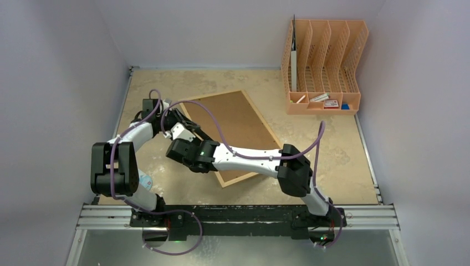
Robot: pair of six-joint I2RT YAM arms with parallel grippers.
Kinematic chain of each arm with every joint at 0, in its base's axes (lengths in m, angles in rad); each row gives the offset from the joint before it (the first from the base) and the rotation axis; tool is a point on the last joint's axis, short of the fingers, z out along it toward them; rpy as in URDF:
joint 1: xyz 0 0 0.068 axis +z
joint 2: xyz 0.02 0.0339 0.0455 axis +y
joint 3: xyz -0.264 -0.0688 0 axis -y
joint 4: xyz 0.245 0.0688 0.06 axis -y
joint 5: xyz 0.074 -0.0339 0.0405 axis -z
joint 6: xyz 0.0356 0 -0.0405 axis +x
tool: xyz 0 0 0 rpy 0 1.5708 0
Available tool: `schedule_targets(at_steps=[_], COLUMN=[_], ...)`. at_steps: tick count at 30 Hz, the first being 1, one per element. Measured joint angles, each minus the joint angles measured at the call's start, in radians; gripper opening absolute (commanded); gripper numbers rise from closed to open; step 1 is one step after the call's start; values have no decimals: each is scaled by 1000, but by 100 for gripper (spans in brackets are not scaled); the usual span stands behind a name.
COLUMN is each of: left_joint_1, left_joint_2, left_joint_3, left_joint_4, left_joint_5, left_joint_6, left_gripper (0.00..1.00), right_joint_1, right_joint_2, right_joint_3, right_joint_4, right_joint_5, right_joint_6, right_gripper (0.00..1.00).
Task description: Put the photo into the frame
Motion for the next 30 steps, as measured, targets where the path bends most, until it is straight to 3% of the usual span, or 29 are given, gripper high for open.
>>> schedule_targets(at_steps=[13,20,25,28,30], left_joint_1=[0,0,2,3,4], left_joint_2=[-19,-29,-36,-36,-36], left_joint_3=[19,47,90,126,154], left_joint_4=[-48,-73,-95,-109,-109], left_joint_5=[9,11,0,0,1], left_joint_6=[-29,-35,-53,-61,-58], left_gripper=[12,31,52,61,64], right_joint_1=[6,8,10,10,10], right_joint_2=[158,158,154,154,152], right_joint_3=[77,93,99,108,119], right_joint_4=[-89,-90,-92,-100,-103], right_joint_5=[255,287,309,319,330], right_joint_6=[14,5,0,-9,-19], right_gripper=[44,26,22,7,2])
